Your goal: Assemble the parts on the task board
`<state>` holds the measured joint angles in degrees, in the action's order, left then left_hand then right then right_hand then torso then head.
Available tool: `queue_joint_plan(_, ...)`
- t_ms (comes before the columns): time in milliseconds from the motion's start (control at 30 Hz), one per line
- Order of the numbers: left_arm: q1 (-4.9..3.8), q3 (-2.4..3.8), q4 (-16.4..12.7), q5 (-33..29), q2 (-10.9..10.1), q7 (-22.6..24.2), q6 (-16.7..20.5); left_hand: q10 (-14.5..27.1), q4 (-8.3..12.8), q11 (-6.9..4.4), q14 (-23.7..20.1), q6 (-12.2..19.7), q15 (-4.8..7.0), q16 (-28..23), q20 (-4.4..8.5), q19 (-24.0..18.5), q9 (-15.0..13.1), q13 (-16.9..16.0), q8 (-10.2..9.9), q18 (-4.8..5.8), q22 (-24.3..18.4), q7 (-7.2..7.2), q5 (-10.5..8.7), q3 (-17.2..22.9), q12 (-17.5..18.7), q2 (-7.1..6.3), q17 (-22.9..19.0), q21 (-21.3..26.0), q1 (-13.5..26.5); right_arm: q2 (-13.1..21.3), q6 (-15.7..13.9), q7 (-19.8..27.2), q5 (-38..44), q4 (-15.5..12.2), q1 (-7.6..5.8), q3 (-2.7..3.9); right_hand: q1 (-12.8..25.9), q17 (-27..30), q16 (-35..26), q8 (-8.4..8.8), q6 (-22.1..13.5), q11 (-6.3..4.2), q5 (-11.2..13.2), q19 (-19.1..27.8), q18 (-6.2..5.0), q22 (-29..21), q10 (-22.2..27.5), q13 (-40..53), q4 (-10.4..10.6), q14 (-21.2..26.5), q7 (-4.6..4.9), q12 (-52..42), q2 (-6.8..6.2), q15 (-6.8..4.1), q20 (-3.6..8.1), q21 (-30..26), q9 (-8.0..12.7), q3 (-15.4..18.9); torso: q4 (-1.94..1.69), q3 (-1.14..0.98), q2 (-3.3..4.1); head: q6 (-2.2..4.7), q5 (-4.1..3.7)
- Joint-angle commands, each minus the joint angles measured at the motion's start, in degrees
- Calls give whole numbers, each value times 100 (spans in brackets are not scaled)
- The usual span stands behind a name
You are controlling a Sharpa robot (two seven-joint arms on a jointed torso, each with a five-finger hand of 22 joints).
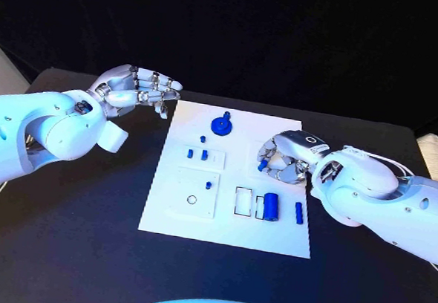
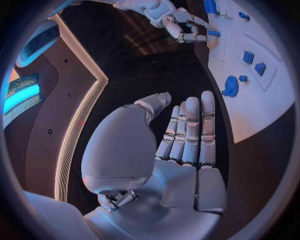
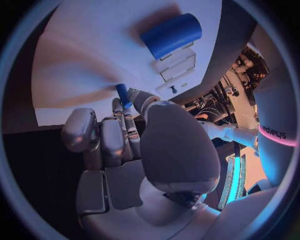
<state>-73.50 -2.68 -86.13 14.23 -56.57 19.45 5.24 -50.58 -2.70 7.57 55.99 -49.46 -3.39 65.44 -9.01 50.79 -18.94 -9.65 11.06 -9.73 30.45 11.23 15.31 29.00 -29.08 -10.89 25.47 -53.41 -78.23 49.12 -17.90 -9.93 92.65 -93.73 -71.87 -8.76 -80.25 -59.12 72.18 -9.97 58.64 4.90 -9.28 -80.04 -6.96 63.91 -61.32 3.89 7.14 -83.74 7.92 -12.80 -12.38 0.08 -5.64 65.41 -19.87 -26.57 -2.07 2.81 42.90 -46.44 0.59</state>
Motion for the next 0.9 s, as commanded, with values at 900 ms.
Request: queue_joint_plan(900, 1, 3, 37, -28, 23, 18, -103, 44, -9, 19, -37, 39, -21, -27, 8, 40, 10, 17, 43, -85, -17, 2, 26, -33, -17, 11, 0, 35, -39, 56, -831, -431, 147, -292, 36, 21, -60, -285, 247, -436, 484, -246, 373, -310, 248, 727, -999, 118, -245, -130, -162, 106, 290, -219, 194, 664, -394, -743, 4, -5, -18, -33, -11)
